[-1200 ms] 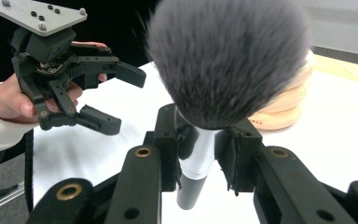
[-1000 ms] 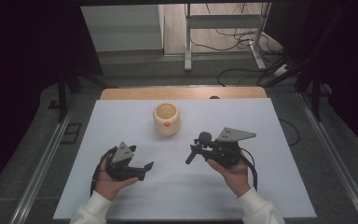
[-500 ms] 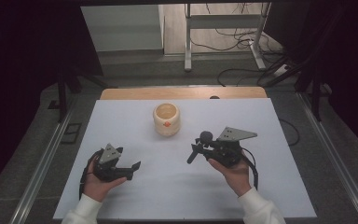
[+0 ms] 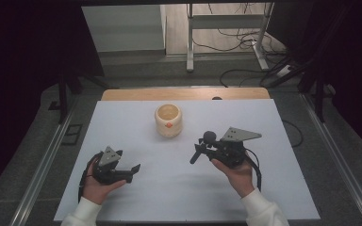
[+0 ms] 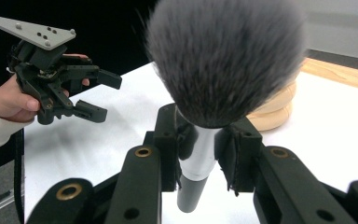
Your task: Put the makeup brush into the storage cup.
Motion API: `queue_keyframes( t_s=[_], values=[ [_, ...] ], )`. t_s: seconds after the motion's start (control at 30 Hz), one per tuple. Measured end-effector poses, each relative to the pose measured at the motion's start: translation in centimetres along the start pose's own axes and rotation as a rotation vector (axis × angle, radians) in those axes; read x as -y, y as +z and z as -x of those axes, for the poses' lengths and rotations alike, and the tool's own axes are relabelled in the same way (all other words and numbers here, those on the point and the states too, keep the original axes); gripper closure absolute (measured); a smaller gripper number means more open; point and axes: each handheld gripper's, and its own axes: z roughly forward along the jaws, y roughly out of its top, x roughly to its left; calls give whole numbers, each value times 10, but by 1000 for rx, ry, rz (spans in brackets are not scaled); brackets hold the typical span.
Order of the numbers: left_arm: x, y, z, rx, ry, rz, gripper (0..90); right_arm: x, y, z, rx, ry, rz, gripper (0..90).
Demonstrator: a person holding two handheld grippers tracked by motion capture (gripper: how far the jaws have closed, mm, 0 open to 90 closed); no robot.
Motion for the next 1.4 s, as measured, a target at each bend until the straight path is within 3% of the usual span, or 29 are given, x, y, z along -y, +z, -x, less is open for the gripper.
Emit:
queue_keyframes(
  t_s=[0.23, 0.5, 0.67, 1.03, 1.4],
  values=[
    [-1, 3, 3, 18, -5, -10, 126, -4, -3, 2, 12, -4, 9, 702],
    [0, 5, 6, 47, 20, -7, 127, -13, -5, 13, 36, 52, 53, 702],
    [0, 4, 5, 56, 25, 1, 128, -23, 1, 14, 49, 54, 68, 703],
    [-3, 2, 5, 51, 21, 16, 129, -43, 5, 20, 65, 48, 85, 703],
    [-3, 2, 4, 50, 22, 9, 129, -46, 9, 29, 72, 60, 102, 702]
  ],
)
